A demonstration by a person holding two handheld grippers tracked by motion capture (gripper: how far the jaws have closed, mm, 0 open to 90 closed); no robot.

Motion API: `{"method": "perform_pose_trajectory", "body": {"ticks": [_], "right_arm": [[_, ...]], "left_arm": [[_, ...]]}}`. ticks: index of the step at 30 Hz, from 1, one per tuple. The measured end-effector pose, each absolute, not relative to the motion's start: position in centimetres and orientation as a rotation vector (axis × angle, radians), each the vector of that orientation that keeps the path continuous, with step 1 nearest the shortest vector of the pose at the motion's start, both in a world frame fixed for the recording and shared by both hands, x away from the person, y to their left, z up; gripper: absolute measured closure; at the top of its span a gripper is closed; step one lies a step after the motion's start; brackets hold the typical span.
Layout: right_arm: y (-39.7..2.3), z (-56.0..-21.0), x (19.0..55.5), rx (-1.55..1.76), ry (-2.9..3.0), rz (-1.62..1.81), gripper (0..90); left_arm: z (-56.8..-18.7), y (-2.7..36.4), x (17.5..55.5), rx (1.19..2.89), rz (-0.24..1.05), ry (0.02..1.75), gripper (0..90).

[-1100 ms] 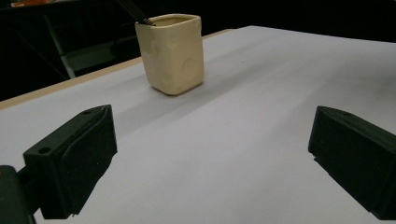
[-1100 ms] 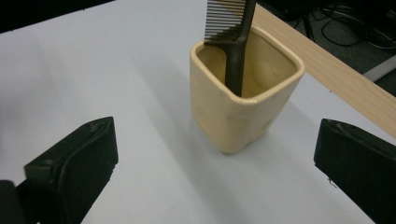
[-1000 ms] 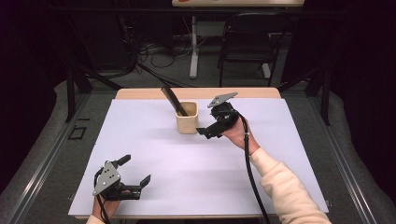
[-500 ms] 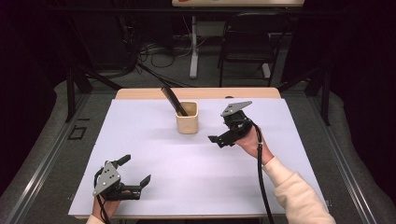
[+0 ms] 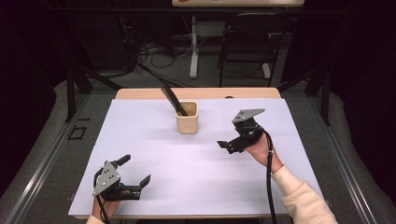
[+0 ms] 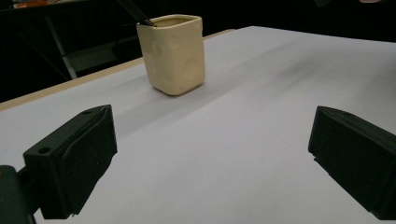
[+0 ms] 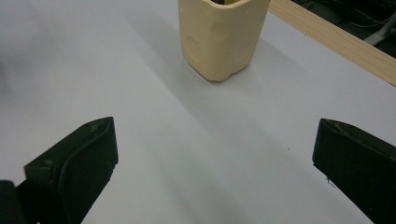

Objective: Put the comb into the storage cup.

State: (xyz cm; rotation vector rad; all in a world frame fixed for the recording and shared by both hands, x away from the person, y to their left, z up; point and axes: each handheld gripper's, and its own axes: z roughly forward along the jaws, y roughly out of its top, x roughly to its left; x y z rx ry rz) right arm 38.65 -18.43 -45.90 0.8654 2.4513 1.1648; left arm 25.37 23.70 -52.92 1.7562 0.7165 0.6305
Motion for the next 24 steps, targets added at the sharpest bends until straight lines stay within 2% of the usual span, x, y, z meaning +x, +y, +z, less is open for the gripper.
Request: {"method": "perform_pose_trajectory", "body": {"ticks": [24], "right_arm": [[-22.0,-47.5,34.5,0.884,2.417,1.085,0.0]], "left_arm": [[-52.8,23.7,25.2,1.755,0.636,0.715,1.1]]}}
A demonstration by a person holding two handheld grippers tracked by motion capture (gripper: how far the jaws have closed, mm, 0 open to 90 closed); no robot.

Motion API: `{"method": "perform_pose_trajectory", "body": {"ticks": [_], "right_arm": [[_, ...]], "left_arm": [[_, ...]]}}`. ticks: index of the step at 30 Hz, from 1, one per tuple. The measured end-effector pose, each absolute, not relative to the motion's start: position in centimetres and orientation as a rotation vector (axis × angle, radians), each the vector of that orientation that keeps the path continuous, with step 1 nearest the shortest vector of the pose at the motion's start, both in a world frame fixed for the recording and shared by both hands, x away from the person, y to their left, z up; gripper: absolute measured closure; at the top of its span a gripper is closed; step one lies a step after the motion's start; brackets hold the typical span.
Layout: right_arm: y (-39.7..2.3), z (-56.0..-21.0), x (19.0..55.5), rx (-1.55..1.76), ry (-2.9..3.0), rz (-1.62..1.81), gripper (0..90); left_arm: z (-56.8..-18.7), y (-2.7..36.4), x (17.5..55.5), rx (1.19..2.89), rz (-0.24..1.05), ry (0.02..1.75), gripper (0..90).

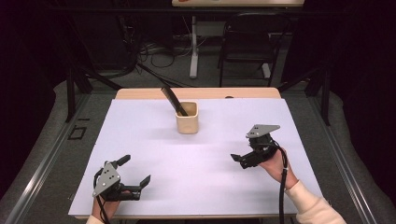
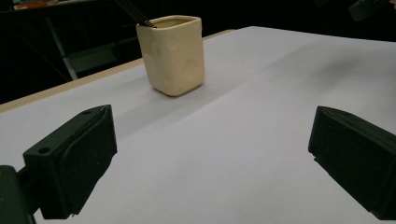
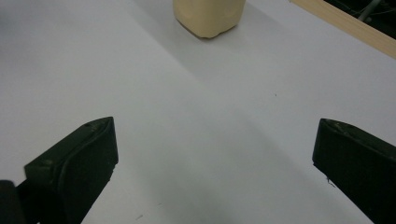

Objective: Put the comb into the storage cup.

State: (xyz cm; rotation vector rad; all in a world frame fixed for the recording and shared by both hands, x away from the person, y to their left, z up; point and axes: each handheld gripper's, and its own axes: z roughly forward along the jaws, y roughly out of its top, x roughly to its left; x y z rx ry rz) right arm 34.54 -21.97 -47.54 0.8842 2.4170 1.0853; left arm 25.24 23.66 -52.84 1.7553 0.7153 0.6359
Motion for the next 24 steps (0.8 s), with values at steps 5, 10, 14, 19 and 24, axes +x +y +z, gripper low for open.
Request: {"method": "perform_pose_trajectory", "body": {"ticks": [5,10,14,19,24], "right_arm": [[-22.4,-47.8,33.6,0.877,2.404,1.092,0.0],[-22.9,-48.2,32.4,0.874,2.378,1.105,0.0],[-23.2,-48.6,31.7,0.876,2.371,1.109,0.0],[-23.6,-49.3,30.7,0.88,2.373,1.114,0.0],[-23.8,-50.3,30.1,0.888,2.389,1.098,0.0]], "left_arm": [[-52.8,23.7,25.2,1.756,0.636,0.716,1.1],[-52.9,23.7,25.3,1.758,0.633,0.716,1.1],[-52.9,23.7,25.2,1.762,0.636,0.716,1.1],[-52.9,23.7,25.3,1.764,0.637,0.716,1.1],[-52.9,23.7,25.3,1.764,0.639,0.715,1.1]]}}
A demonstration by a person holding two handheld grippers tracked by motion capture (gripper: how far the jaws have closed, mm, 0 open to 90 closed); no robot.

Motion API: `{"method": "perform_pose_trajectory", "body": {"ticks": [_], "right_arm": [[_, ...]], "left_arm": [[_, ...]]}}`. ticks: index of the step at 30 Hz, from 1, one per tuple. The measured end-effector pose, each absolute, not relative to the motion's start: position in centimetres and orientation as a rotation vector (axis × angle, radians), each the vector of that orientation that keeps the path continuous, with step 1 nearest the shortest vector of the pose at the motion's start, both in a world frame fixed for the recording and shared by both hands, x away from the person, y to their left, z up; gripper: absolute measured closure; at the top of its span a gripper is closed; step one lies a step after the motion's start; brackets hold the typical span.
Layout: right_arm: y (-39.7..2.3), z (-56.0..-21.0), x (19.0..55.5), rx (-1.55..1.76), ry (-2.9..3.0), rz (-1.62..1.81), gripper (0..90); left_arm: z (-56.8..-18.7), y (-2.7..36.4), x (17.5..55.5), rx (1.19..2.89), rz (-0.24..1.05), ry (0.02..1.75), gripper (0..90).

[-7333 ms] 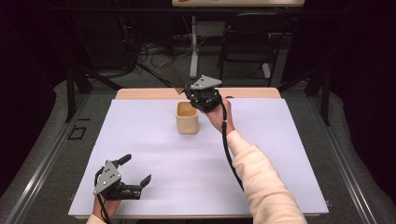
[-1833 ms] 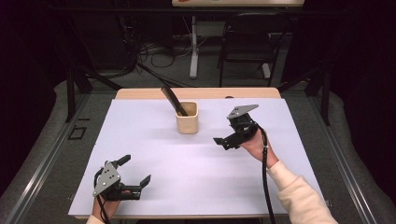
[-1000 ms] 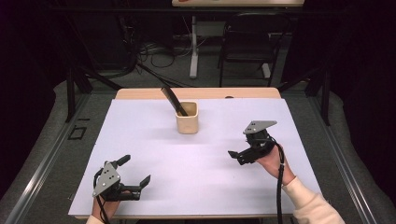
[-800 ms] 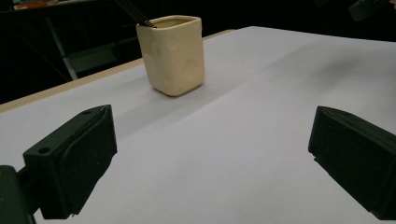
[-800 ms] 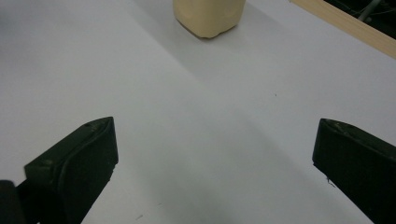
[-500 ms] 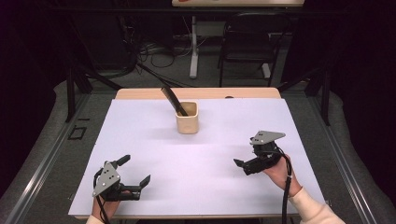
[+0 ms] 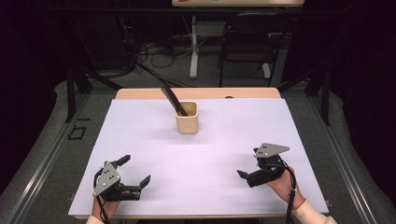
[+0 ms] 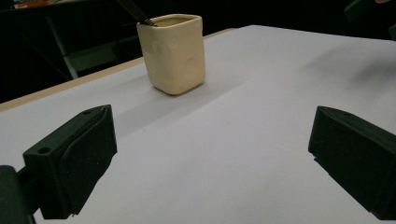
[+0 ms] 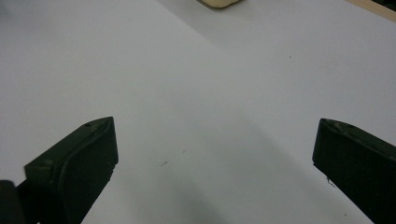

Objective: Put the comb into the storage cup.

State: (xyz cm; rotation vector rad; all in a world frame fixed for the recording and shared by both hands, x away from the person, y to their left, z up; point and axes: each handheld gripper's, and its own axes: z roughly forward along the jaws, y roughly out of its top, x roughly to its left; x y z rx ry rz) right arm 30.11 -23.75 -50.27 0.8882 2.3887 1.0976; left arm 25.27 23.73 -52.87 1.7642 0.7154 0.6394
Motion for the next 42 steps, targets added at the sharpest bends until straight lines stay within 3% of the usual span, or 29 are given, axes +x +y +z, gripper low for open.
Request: {"method": "perform_pose_trajectory", "body": {"ticks": [42], "right_arm": [[-25.6,-51.9,24.7,0.741,2.236,1.159,0.0]], "left_arm": [[-53.1,23.7,25.6,1.771,0.623,0.721,0.8]]}}
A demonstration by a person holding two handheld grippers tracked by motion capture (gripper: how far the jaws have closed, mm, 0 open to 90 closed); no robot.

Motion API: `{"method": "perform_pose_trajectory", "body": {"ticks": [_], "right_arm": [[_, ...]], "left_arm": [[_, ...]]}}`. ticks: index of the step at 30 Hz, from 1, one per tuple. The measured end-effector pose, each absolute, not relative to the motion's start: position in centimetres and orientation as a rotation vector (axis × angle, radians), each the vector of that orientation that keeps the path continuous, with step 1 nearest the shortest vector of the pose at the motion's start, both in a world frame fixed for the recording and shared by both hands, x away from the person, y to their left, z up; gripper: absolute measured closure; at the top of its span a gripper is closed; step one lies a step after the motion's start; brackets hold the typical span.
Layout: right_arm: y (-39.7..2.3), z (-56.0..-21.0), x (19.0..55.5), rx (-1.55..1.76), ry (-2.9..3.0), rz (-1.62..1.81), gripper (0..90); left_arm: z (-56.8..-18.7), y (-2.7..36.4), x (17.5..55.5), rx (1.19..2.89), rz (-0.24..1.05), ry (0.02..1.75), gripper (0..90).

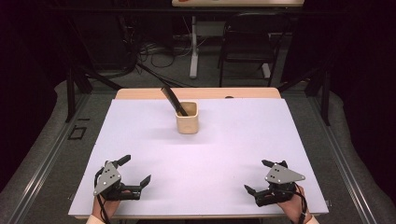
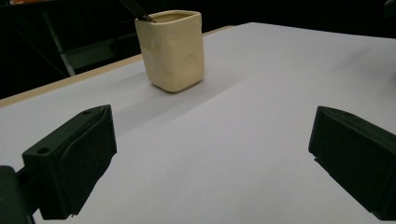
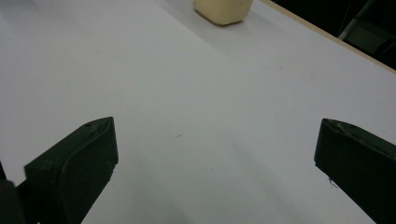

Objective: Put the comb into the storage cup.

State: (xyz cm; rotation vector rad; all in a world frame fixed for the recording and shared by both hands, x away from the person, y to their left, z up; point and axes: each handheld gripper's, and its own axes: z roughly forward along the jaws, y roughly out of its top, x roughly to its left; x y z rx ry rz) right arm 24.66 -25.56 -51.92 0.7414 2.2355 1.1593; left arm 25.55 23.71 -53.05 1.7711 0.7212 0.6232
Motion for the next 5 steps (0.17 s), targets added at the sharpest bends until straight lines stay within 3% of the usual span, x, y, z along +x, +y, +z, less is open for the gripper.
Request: {"method": "perform_pose_trajectory", "body": {"ticks": [5], "right_arm": [[-25.73,-51.83,24.59,0.738,2.221,1.172,0.0]], "left_arm": [[-52.95,23.66,25.46,1.772,0.632,0.717,0.8]]}}
